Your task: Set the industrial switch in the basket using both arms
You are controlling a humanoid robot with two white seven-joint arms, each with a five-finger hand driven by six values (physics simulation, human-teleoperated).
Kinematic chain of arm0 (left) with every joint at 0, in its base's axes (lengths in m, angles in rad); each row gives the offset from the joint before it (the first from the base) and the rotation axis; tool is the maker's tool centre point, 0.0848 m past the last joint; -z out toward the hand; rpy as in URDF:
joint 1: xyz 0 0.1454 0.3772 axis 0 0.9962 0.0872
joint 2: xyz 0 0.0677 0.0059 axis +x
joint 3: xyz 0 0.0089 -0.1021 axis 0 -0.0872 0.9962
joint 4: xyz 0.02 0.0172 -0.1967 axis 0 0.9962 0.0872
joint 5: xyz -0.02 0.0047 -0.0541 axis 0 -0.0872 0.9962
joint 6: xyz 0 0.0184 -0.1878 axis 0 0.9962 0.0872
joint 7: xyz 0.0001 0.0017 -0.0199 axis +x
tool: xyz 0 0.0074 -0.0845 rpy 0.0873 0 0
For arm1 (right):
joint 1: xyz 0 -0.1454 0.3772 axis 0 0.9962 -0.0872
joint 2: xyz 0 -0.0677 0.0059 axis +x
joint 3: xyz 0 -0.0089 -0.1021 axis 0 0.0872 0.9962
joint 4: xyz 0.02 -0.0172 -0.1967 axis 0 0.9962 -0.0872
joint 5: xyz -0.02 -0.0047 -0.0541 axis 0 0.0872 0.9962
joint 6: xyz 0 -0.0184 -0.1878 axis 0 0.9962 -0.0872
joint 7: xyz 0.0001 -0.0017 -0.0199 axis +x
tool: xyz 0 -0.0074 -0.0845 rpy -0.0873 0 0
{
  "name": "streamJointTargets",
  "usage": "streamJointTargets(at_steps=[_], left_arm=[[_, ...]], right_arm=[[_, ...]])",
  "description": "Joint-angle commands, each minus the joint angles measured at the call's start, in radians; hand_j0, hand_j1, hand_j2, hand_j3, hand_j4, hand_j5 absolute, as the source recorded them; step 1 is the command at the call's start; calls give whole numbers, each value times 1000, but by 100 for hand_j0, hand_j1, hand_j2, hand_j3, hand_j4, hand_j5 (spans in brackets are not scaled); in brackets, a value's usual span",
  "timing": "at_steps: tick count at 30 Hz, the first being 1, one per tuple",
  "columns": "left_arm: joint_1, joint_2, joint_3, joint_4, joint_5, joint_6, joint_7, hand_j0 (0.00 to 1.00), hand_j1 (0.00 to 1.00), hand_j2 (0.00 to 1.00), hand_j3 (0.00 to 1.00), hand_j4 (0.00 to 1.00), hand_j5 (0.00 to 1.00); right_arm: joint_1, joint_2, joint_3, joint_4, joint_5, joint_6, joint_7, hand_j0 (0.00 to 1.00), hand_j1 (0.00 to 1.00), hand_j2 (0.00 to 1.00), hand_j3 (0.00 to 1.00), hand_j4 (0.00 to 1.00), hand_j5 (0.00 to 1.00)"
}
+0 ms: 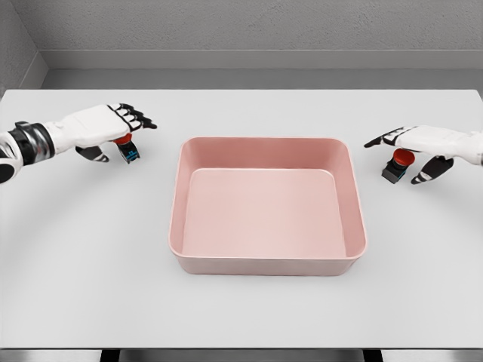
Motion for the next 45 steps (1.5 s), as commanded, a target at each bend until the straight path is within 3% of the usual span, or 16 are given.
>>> streamJointTargets(at_steps=[1,11,12,15,18,23,27,32,34,40,45], left_arm=[[0,2,-1,15,5,1,1,100,100,100,100,100,100],[-3,-9,-1,34,-5,1,2,99,99,99,99,99,99],[-3,-9,0,34,-5,1,2,91,91,91,91,91,91],[-3,-9,0,34,-5,1,11,85,85,85,85,85,85],[-3,-9,0,34,-5,1,19,71,71,71,71,71,71],[-2,-6,0,32,-5,1,45,68,68,68,68,68,68],[-2,-4,-1,31,-2,1,48,56,56,56,56,56,56],[0,5,-1,31,2,1,51,51,51,51,51,51,51],[2,5,-1,31,5,1,59,45,45,45,45,45,45],[3,8,0,29,19,1,74,40,40,40,40,40,40],[5,31,2,-74,83,1,74,39,39,39,39,39,39]], right_arm=[[0,3,0,1,-4,2,0,94,94,94,94,94,94],[3,2,0,1,-4,2,3,80,80,80,80,80,80],[3,2,2,1,-4,2,4,79,79,79,79,79,79],[3,2,0,1,-4,2,7,72,72,72,72,72,72],[3,2,0,1,-4,2,9,67,67,67,67,67,67],[3,-1,0,1,-4,2,10,63,63,63,63,63,63],[3,-1,0,1,-4,2,12,57,57,57,57,57,57],[2,0,0,-2,-4,2,14,51,51,51,51,51,51],[-3,0,-4,-5,-4,2,14,51,51,51,51,51,51],[-25,0,-9,-11,-6,2,12,51,51,51,51,51,51],[-46,0,-10,-18,-7,2,10,50,50,50,50,50,50]])
